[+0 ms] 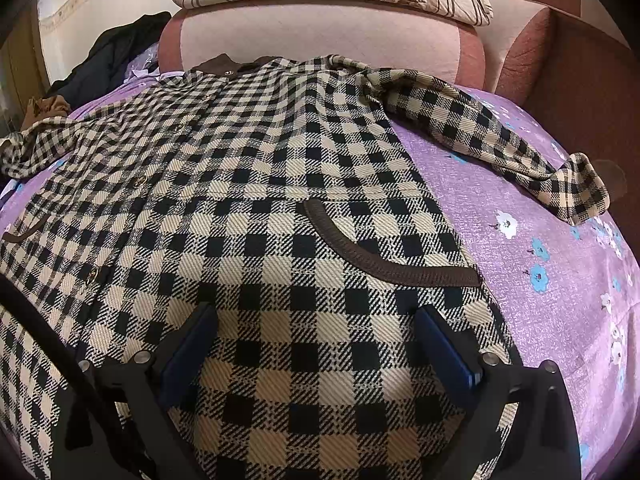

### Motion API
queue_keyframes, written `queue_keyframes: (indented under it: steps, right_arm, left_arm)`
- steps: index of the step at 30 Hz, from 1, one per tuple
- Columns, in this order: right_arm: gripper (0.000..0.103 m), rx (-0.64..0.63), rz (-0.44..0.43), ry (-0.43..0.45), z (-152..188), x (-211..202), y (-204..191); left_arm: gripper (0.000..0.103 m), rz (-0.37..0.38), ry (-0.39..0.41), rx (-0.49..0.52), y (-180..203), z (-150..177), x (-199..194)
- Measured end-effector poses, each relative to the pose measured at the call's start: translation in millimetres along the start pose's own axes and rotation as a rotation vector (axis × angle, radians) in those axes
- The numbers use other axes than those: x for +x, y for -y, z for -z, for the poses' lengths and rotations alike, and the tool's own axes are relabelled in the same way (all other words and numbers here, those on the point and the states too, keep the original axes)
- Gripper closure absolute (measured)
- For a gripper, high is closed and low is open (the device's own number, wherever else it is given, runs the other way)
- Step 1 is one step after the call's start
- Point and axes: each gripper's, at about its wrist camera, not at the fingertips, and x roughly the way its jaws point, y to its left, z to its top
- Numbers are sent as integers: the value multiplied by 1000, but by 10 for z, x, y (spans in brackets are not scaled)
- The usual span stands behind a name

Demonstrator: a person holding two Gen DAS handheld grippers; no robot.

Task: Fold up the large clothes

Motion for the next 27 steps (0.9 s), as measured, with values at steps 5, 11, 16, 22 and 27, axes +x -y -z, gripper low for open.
queue_keyframes:
  steps: [5,11,16,22,27]
  right_arm:
    - [2,0,-1,0,-2,1,-2]
    - [2,1,-2,0,-4,1,-8]
    - [2,3,-11,-1,1,12,-17]
    - [1,1,-15,-5,6,11,3]
    - [1,2,-18,-5,7,6,14]
  left_arm:
    - [100,173,-20,143,917,330,-248]
    - [100,355,-193,305,2049,1245,-69]
    - [100,406,-365,458,2709,2204,175]
    - [52,346,-356,650,2831,2753,-2]
    - [31,243,-223,704,2497,2677,-460]
